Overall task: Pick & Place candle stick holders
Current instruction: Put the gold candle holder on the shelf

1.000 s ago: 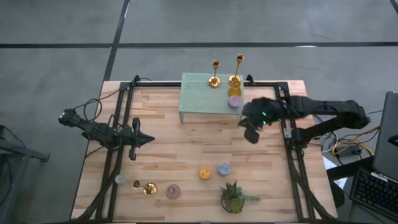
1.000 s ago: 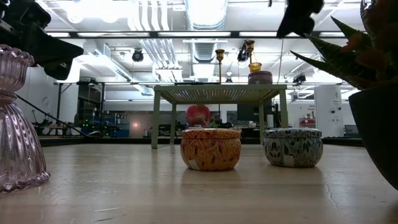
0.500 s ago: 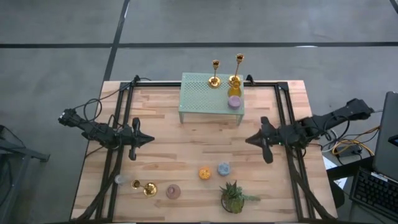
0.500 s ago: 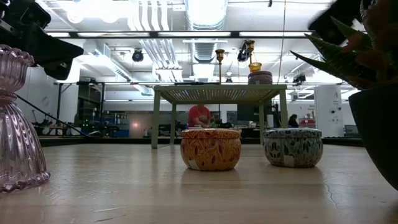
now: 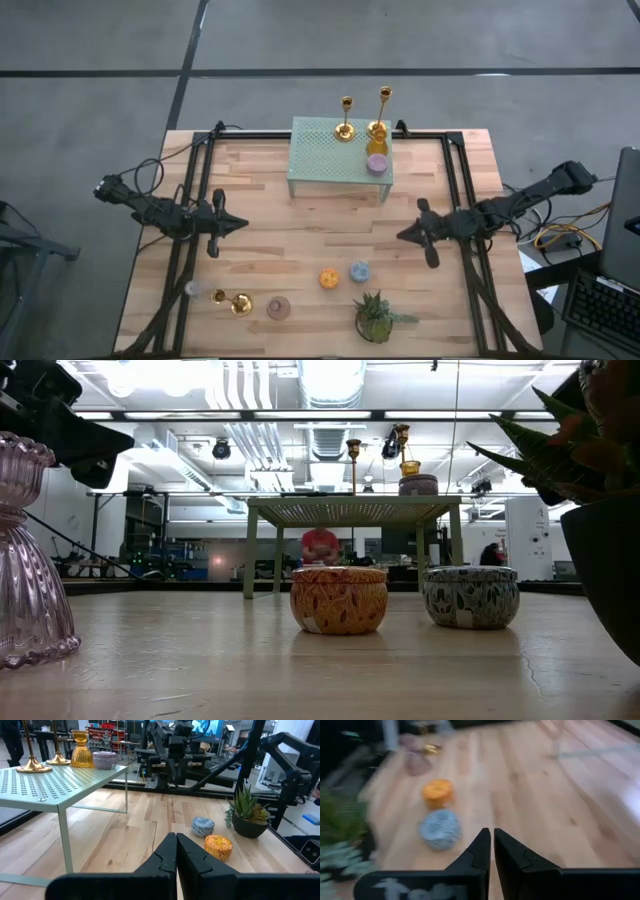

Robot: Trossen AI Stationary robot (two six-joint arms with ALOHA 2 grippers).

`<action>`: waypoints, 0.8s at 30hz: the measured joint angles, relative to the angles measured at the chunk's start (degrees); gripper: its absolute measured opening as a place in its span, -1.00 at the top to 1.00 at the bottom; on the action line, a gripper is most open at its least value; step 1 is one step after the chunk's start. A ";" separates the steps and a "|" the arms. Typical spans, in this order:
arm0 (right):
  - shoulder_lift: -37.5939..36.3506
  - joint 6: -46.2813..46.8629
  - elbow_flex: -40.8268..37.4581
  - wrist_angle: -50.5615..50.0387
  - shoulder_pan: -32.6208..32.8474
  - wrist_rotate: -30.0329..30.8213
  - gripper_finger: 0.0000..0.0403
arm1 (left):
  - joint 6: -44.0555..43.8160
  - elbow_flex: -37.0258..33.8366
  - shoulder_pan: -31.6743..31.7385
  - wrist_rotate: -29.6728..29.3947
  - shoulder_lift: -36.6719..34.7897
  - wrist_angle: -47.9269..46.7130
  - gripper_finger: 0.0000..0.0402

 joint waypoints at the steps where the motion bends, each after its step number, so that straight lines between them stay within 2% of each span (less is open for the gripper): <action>1: -1.30 -1.47 -0.94 1.36 -0.01 -1.49 0.91 | 0.01 0.00 0.01 -0.01 -0.01 0.00 0.97; 8: -11.89 -7.76 -5.34 2.73 -1.51 -2.64 0.91 | 0.02 0.00 0.02 -0.02 -0.01 0.00 0.97; 13: -18.29 -10.10 -7.10 2.54 -4.53 -10.08 0.91 | 0.00 0.00 0.02 -0.02 0.00 0.00 0.97; 17: -22.96 -11.44 -8.50 0.91 -7.36 -12.21 0.91 | 0.01 0.00 0.01 -0.01 -0.02 0.00 0.97; 21: -25.47 -11.69 -8.77 -0.45 -10.57 -15.41 0.91 | 0.00 0.00 0.02 -0.01 -0.02 0.00 0.97; 24: -25.73 -11.70 -8.81 -0.40 -11.84 -15.18 0.91 | 0.01 0.00 0.01 -0.02 -0.02 -0.02 0.97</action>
